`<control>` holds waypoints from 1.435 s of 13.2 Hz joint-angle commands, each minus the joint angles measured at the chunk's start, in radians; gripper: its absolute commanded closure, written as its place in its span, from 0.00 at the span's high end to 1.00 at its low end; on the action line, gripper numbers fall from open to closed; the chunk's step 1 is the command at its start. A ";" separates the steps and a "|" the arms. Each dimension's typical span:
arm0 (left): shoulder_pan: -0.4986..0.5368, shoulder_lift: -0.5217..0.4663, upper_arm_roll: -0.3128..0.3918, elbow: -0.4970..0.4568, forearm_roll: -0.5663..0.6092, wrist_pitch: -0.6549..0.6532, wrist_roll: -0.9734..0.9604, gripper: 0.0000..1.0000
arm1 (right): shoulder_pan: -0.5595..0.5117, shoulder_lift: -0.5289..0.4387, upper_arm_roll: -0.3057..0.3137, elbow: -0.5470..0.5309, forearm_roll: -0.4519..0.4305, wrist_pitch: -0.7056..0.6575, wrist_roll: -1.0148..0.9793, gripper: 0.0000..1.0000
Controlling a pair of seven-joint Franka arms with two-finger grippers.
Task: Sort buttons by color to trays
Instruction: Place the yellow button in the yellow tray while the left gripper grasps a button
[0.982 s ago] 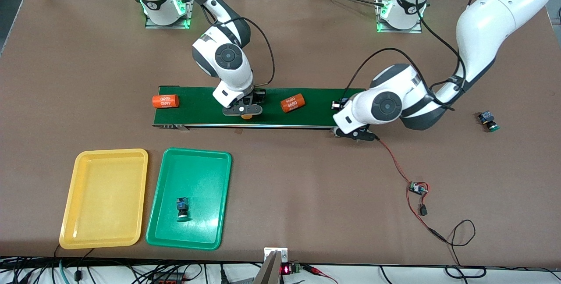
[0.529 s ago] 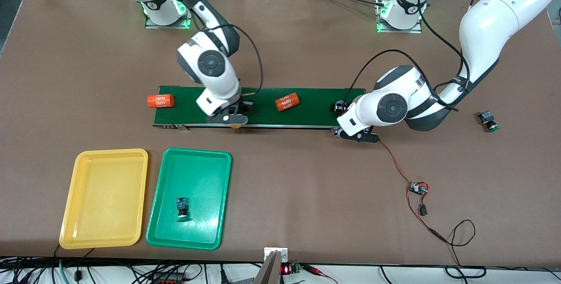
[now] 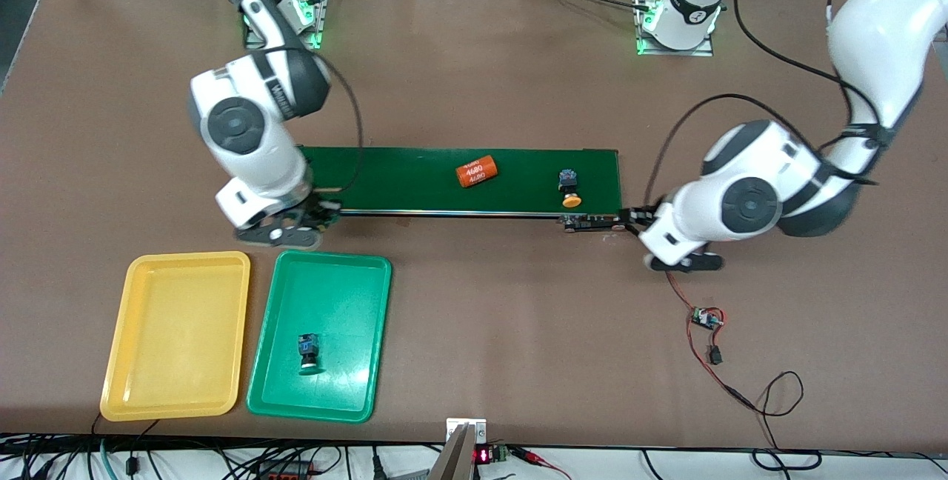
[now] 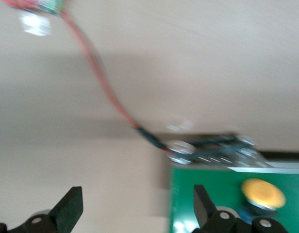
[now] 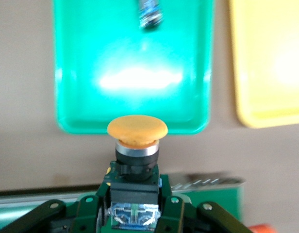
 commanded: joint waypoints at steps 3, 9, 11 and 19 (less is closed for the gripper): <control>0.130 -0.012 0.002 0.028 0.058 -0.055 0.027 1.00 | -0.077 0.088 -0.128 0.081 -0.004 0.006 -0.287 0.07; 0.181 -0.031 0.176 0.042 0.090 -0.023 0.197 1.00 | -0.137 0.245 -0.182 0.118 -0.054 0.263 -0.420 0.07; 0.222 -0.032 0.272 0.031 0.076 -0.014 0.257 1.00 | -0.157 0.283 -0.183 0.118 -0.106 0.327 -0.420 0.07; 0.449 -0.061 0.425 -0.087 -0.134 0.157 0.462 1.00 | -0.185 0.340 -0.209 0.107 -0.171 0.501 -0.423 1.00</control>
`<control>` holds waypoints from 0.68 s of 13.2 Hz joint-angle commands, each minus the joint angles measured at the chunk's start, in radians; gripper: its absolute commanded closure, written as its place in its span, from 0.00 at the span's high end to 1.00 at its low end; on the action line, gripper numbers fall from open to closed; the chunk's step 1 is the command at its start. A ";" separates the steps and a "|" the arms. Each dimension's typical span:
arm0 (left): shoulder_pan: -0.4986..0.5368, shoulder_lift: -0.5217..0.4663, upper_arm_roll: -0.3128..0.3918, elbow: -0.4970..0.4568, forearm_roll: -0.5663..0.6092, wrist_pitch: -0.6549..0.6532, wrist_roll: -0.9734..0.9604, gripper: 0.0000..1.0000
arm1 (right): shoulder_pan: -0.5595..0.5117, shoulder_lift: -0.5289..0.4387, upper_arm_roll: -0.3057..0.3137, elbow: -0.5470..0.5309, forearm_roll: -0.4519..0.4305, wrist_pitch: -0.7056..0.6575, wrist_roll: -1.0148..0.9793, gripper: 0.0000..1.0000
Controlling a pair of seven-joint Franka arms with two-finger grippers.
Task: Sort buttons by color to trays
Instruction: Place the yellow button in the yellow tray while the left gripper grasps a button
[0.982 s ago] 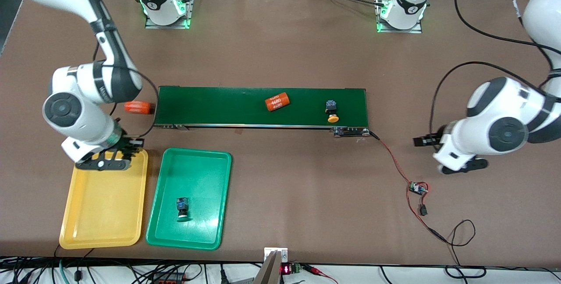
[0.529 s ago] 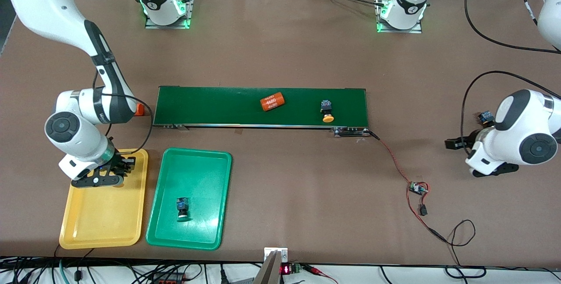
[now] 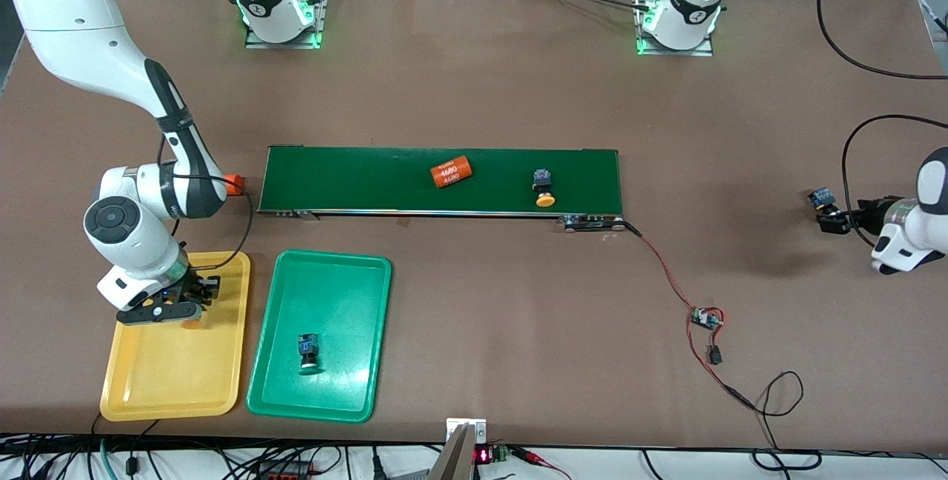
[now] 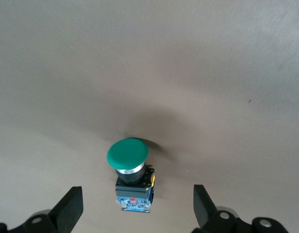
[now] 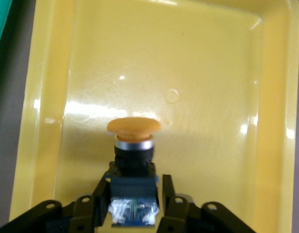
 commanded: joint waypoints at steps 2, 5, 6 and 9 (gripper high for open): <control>0.048 -0.062 0.012 -0.129 -0.079 0.079 0.067 0.94 | -0.011 0.002 0.007 0.001 -0.019 0.030 -0.009 1.00; 0.053 -0.058 0.082 -0.140 -0.073 0.166 0.139 0.87 | 0.001 -0.070 0.008 -0.081 -0.005 0.010 0.026 1.00; 0.053 -0.056 0.087 -0.138 -0.073 0.183 0.155 0.71 | 0.003 -0.104 0.014 -0.126 -0.005 -0.002 0.061 1.00; 0.053 -0.064 0.075 -0.135 -0.076 0.173 0.153 0.26 | 0.049 -0.213 0.031 -0.169 -0.002 -0.178 0.126 1.00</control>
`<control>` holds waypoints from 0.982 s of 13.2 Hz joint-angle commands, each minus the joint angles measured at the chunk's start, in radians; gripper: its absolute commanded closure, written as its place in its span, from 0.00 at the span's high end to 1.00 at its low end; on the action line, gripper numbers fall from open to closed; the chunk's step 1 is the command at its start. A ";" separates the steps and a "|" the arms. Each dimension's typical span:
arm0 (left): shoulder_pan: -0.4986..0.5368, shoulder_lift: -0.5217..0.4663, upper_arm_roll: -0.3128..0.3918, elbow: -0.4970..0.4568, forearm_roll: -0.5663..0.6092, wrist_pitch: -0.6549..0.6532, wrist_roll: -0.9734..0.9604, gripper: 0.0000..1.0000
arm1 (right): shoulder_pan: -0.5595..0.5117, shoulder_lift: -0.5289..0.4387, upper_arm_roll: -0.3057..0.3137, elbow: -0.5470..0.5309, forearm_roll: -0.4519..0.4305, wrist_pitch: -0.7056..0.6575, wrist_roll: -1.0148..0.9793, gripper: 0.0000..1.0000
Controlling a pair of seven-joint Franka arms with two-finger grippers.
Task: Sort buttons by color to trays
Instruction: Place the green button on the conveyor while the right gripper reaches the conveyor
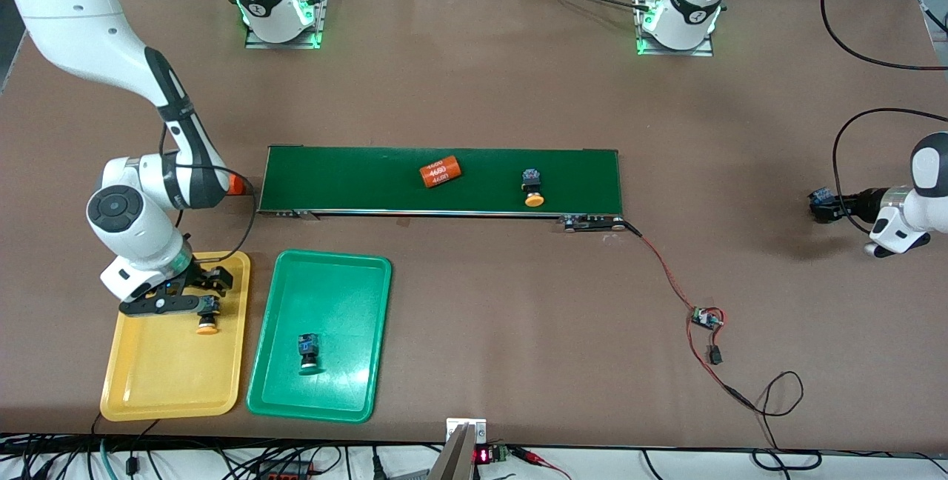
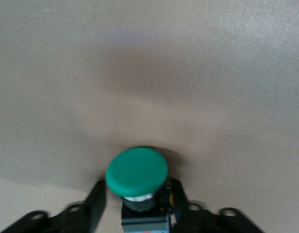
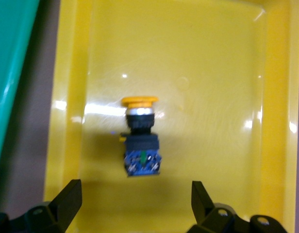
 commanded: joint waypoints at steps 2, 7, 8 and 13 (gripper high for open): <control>-0.005 -0.043 -0.029 -0.025 -0.031 -0.012 0.027 0.21 | 0.032 -0.183 0.071 -0.112 0.020 -0.213 0.129 1.00; -0.055 -0.037 -0.233 0.006 -0.038 -0.151 0.015 0.24 | 0.034 -0.344 0.180 -0.325 0.057 -0.213 0.296 1.00; -0.093 -0.037 -0.245 0.005 -0.054 -0.151 0.013 0.24 | 0.034 -0.371 0.223 -0.357 0.058 -0.213 0.343 1.00; -0.215 -0.042 -0.277 0.005 -0.360 -0.151 -0.040 0.24 | 0.035 -0.392 0.424 -0.350 0.146 -0.223 0.488 1.00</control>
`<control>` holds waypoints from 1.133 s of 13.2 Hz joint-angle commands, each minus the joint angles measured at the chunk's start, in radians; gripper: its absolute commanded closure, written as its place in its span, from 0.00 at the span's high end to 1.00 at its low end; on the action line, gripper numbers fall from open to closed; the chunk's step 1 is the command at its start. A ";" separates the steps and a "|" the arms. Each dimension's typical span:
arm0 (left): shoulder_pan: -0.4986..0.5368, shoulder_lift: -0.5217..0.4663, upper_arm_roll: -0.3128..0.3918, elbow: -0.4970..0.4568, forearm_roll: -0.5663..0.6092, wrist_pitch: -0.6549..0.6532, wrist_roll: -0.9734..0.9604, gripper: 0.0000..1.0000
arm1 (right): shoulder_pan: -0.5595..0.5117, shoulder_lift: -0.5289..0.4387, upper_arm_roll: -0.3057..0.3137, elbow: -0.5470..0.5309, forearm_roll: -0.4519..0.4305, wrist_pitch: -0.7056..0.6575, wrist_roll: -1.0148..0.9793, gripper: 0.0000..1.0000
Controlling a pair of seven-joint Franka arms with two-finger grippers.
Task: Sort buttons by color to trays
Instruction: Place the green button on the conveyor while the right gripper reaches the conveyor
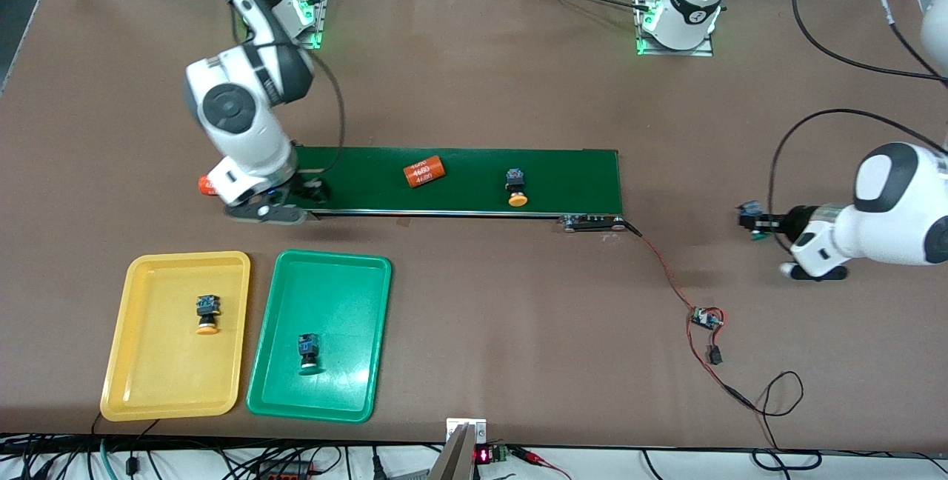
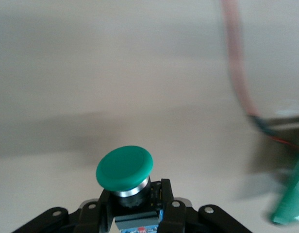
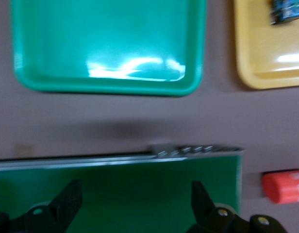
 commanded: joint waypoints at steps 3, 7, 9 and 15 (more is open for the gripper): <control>-0.102 -0.024 -0.101 -0.014 -0.090 -0.025 -0.202 0.24 | 0.014 -0.006 0.113 0.025 0.026 0.001 0.120 1.00; -0.306 -0.020 -0.112 -0.039 -0.089 0.039 -0.397 0.24 | 0.056 0.026 0.120 0.081 0.027 -0.010 0.182 1.00; -0.352 -0.020 -0.097 -0.083 -0.087 0.116 -0.406 0.27 | 0.056 0.035 0.120 0.121 0.027 -0.054 0.182 1.00; -0.377 -0.021 -0.070 -0.142 -0.081 0.196 -0.406 1.00 | 0.056 0.044 0.118 0.134 0.027 -0.060 0.190 1.00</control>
